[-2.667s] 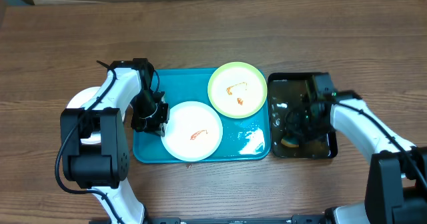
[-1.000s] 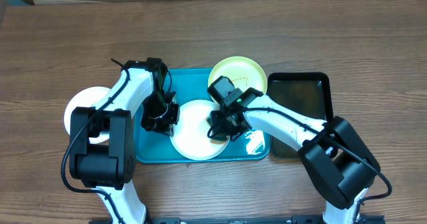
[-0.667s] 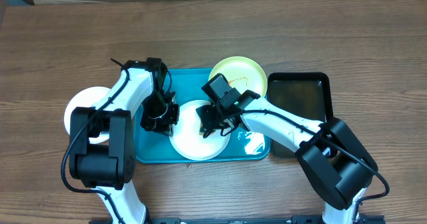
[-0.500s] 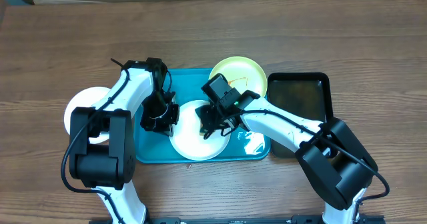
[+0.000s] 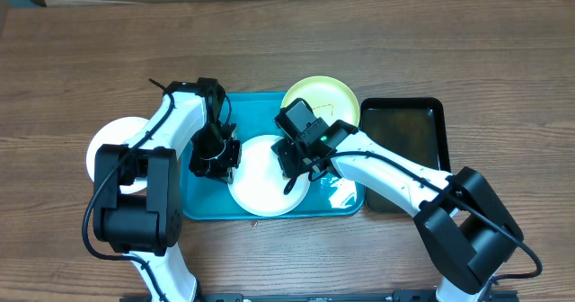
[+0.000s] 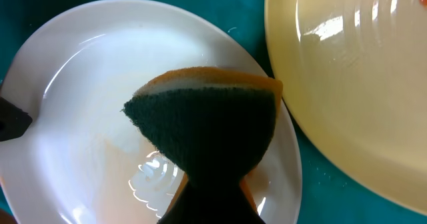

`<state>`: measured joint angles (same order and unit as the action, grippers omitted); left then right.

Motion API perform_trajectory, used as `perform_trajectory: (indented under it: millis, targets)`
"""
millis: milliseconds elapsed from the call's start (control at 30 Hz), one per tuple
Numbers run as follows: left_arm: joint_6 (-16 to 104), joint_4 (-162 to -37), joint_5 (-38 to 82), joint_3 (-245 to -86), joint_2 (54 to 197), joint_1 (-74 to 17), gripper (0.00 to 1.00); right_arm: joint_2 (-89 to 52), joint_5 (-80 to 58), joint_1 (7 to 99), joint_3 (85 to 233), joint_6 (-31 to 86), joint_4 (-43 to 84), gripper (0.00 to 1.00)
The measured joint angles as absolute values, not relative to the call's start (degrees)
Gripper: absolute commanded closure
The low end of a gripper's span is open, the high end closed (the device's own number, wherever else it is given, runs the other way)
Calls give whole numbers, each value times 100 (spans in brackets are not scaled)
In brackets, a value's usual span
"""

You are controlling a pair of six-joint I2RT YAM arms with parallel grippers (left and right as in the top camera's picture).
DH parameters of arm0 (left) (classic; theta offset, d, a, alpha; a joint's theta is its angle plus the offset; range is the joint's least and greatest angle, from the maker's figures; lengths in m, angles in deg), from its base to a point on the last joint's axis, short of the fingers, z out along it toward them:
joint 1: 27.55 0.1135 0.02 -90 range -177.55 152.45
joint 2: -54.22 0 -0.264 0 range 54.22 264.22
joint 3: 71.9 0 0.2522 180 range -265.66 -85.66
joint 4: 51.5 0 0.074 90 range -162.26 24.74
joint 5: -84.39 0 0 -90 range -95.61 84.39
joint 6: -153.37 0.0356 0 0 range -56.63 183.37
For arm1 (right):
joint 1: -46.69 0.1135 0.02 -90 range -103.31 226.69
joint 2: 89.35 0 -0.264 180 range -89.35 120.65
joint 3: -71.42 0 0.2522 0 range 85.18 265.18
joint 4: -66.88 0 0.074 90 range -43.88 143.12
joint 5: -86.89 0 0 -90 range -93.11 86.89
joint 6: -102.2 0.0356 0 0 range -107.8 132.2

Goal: Clean dirty plates on tray and stack at the side
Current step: 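Scrub the held white plate with the sponge in the right gripper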

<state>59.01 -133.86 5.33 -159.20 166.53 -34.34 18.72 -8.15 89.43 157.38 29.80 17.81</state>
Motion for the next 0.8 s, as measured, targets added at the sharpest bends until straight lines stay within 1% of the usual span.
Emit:
perform_trajectory:
  millis: [200, 333, 433, 600, 633, 700, 800]
  targets:
    - [5899, -13392, 531, -15920, 16653, -3434, 96, 2285, -721, 8943, 15740, 2777, 1982, 96]
    - [5897, -13403, 509, -15920, 16653, -3434, 96, 2342, -1018, 8908, 15804, 2733, 1792, 96]
    - [5899, -13447, 465, -15920, 16653, -3432, 96, 2344, -1624, 8864, 15815, 2716, 1580, 96]
    - [5903, -13469, 424, -15920, 16653, -3434, 96, 2460, -3174, 8884, 15808, 2714, 1595, 95]
    - [5906, -13469, 424, -15920, 16653, -3434, 96, 2478, -3311, 8895, 15800, 2696, 1652, 93]
    - [5903, -13443, 432, -15920, 16653, -3434, 96, 2541, -3759, 8973, 15780, 2646, 1904, 92]
    - [5903, -13438, 450, -15920, 16653, -3434, 96, 2552, -3755, 9085, 15780, 2633, 2052, 92]
